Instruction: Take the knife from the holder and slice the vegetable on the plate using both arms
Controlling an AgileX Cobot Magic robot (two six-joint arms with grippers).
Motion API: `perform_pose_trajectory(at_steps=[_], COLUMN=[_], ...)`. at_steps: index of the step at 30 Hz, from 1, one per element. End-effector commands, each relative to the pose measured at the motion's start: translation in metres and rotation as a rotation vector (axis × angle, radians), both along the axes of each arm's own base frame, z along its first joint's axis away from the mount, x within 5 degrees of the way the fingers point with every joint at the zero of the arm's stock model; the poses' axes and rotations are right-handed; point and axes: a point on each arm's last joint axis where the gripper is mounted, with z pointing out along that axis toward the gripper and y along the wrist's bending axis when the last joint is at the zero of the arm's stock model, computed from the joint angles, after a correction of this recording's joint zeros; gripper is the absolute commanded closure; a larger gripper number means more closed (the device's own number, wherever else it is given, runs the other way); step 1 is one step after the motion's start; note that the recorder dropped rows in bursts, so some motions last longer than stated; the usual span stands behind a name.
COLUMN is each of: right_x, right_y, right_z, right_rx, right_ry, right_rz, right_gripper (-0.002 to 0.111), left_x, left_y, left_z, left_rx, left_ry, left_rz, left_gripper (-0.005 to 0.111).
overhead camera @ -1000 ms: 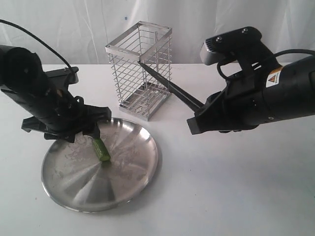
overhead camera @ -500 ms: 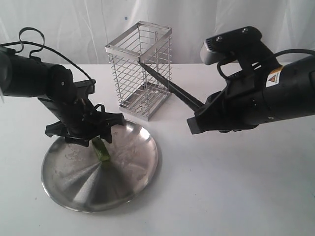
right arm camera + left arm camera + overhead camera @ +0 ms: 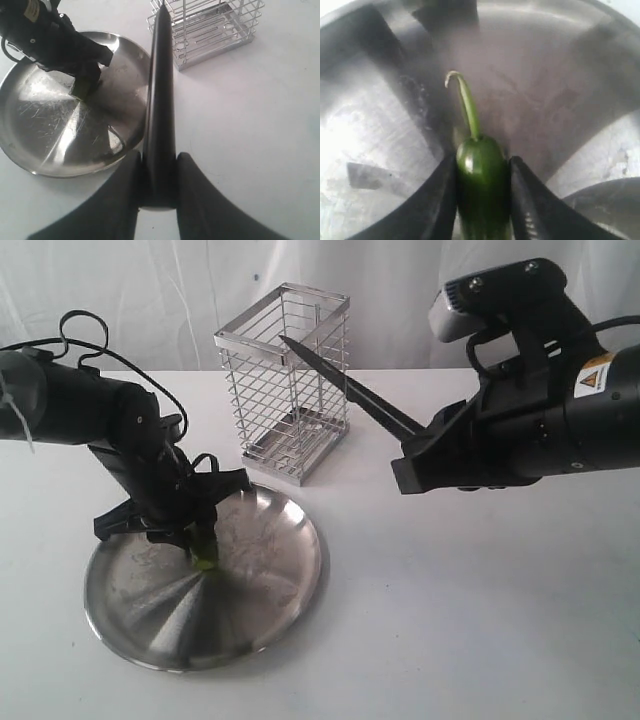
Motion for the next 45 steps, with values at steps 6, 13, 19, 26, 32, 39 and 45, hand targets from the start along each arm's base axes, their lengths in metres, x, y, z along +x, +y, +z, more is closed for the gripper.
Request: perform_pose_trajectory(at_steps=[6, 13, 19, 26, 32, 39, 45], right_x=[0.000, 0.000, -0.004, -0.004, -0.004, -0.004, -0.006], right_y=[-0.007, -0.014, -0.017, -0.018, -0.018, -0.018, -0.019], right_z=[0.001, -0.004, -0.008, -0.009, -0.009, -0.009, -0.006], right_rx=[-0.043, -0.142, -0.185, -0.197, -0.196, -0.196, -0.190], right_ry=[0.013, 0.031, 0.079, 0.087, 0.085, 0.086, 0.076], right_rz=[-0.043, -0.069, -0.064, -0.063, -0.063, -0.063, -0.064], right_gripper=[0.108, 0.108, 0.108, 0.108, 0.108, 0.108, 0.108], left_x=[-0.021, -0.039, -0.057, -0.057, -0.054, -0.040, -0.027], left_y=[0.021, 0.026, 0.031, 0.029, 0.031, 0.028, 0.035], left_z=[0.025, 0.037, 0.016, 0.006, 0.007, 0.012, 0.039], left_rx=[0.075, 0.120, 0.142, 0.078, 0.085, 0.007, 0.106], left_ry=[0.126, 0.196, 0.269, 0.220, 0.178, 0.042, -0.133], left_rz=[0.552, 0.641, 0.706, 0.702, 0.716, 0.704, 0.531], left_gripper=[0.094, 0.094, 0.094, 0.093, 0.066, 0.049, 0.049])
